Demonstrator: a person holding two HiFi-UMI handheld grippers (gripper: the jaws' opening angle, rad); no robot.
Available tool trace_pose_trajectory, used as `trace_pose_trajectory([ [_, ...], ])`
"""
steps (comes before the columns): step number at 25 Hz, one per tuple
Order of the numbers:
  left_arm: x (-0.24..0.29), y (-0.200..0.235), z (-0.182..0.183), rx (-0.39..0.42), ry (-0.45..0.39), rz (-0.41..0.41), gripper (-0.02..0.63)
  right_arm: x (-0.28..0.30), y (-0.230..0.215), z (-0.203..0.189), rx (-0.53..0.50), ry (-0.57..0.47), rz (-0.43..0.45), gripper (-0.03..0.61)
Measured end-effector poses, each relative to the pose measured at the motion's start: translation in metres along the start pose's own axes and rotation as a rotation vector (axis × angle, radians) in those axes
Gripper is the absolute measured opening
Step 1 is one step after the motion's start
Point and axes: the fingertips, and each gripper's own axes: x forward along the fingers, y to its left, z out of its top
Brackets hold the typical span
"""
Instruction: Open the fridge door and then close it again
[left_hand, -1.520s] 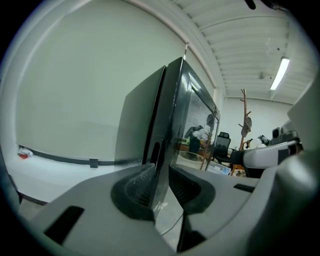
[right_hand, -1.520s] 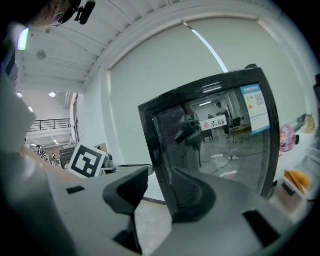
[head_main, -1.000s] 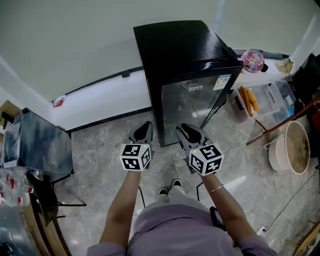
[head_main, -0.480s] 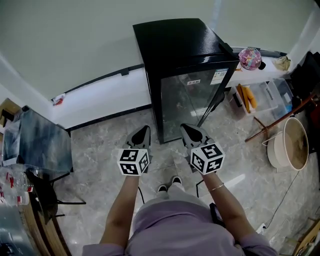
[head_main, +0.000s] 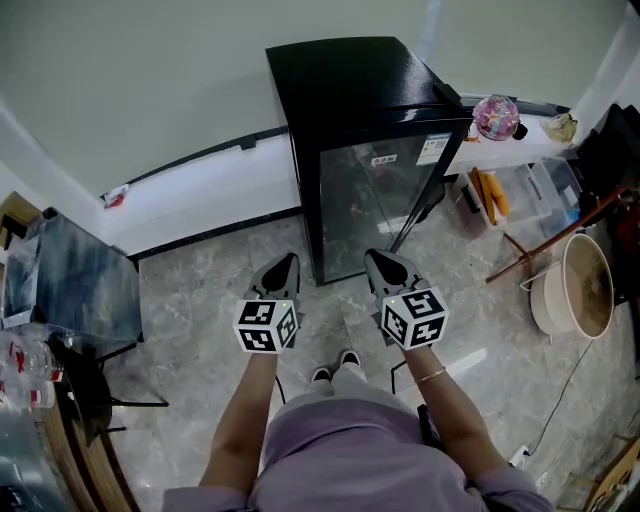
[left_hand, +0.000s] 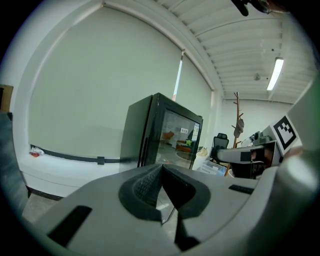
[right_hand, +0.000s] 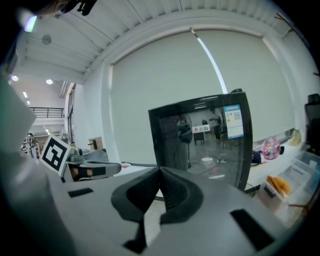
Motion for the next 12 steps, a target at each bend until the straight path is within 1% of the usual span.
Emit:
trace_pose_trajectory([
  [12, -0.009, -0.007, -0.002, 0.018, 0.001, -0.002, 0.003, -0.012, 0.007, -0.005, -0.001, 0.001, -0.001, 0.003],
])
